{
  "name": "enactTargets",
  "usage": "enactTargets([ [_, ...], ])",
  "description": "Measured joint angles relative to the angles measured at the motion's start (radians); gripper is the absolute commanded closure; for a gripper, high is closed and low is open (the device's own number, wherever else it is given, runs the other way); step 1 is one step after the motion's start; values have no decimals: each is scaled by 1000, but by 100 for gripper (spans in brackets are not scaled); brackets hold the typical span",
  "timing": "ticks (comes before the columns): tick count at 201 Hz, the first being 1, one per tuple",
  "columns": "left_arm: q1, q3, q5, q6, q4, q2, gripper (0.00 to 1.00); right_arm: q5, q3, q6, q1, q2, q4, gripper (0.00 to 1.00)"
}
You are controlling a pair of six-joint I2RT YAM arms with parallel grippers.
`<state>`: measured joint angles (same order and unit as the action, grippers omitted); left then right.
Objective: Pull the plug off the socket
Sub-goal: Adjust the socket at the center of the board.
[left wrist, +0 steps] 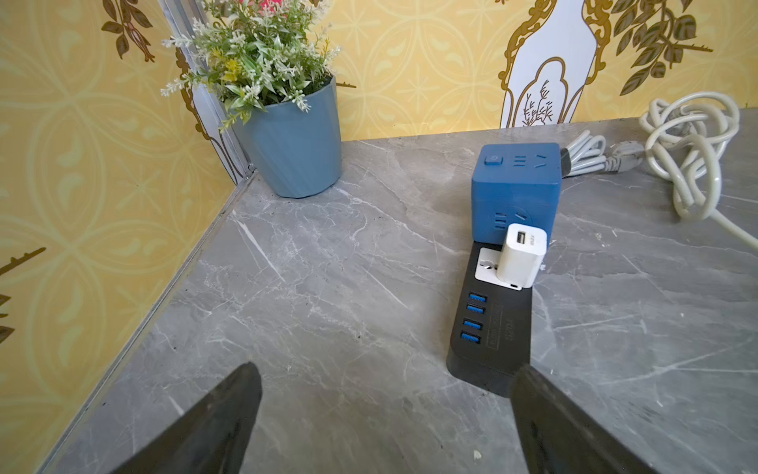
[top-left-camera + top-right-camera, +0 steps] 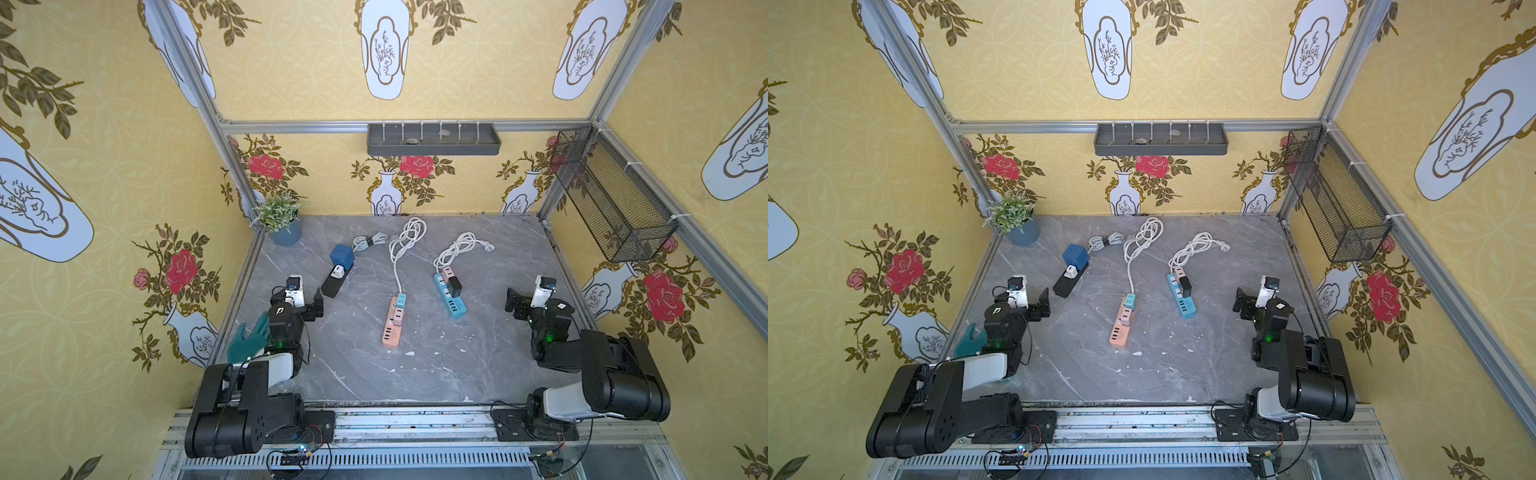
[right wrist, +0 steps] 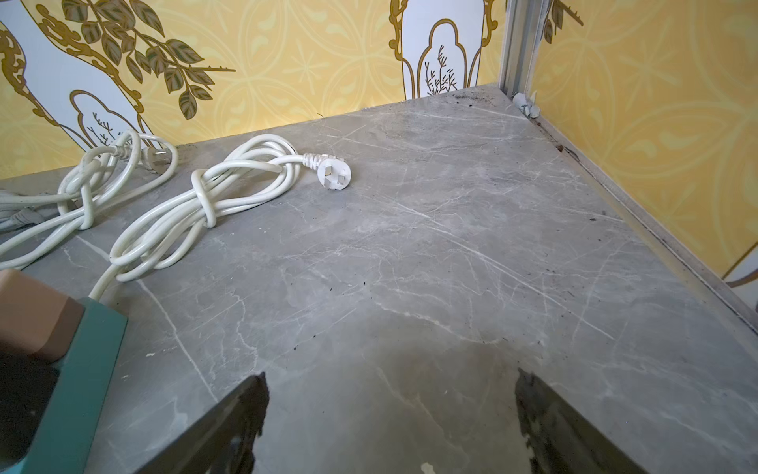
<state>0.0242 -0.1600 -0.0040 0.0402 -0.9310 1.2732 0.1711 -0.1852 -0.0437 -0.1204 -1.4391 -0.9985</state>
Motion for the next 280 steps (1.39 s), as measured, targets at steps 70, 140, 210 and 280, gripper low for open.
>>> enactTargets([
  [70,0,0,0,-5,-2,-4,0,0,0,0,0,0,0,2],
  [140,0,0,0,-6,-2,-4,0,0,0,0,0,0,0,2],
  [210,0,0,0,-7,-2,-4,0,0,0,0,0,0,0,2],
  [280,0,23,66,16,32,-137,0,-63,-43,-9,20,61,105,2],
])
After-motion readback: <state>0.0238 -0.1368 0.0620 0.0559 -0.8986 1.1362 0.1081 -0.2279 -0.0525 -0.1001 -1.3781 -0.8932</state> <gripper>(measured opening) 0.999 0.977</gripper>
